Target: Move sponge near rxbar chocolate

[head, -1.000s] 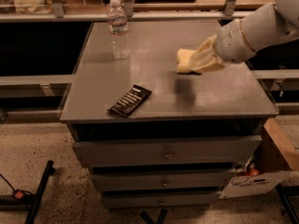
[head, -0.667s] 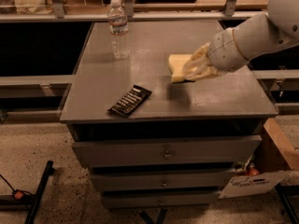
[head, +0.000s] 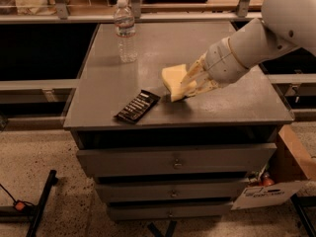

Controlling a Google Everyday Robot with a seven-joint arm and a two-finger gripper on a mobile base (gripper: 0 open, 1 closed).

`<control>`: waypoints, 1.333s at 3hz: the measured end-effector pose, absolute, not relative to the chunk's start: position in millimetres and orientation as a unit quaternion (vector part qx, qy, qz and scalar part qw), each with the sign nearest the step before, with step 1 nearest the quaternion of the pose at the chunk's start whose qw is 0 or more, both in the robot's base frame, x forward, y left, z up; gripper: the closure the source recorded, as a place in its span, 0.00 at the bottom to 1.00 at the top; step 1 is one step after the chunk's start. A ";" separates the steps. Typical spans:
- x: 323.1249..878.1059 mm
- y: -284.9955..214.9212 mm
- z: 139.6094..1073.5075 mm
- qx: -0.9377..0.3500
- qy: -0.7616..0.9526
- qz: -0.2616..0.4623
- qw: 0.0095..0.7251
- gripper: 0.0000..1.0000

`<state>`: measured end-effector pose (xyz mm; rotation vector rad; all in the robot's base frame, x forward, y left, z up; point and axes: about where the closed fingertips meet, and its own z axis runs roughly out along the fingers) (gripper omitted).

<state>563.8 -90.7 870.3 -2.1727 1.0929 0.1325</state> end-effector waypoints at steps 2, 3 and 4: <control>559.4 -82.9 867.0 -0.848 0.397 0.074 0.343 0.36; 559.3 -81.0 866.0 -0.849 0.395 0.075 0.343 0.12; 559.1 -79.5 865.1 -0.849 0.394 0.076 0.343 0.00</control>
Offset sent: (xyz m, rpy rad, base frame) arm -0.0034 0.0057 -0.0021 0.0092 0.0168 0.0549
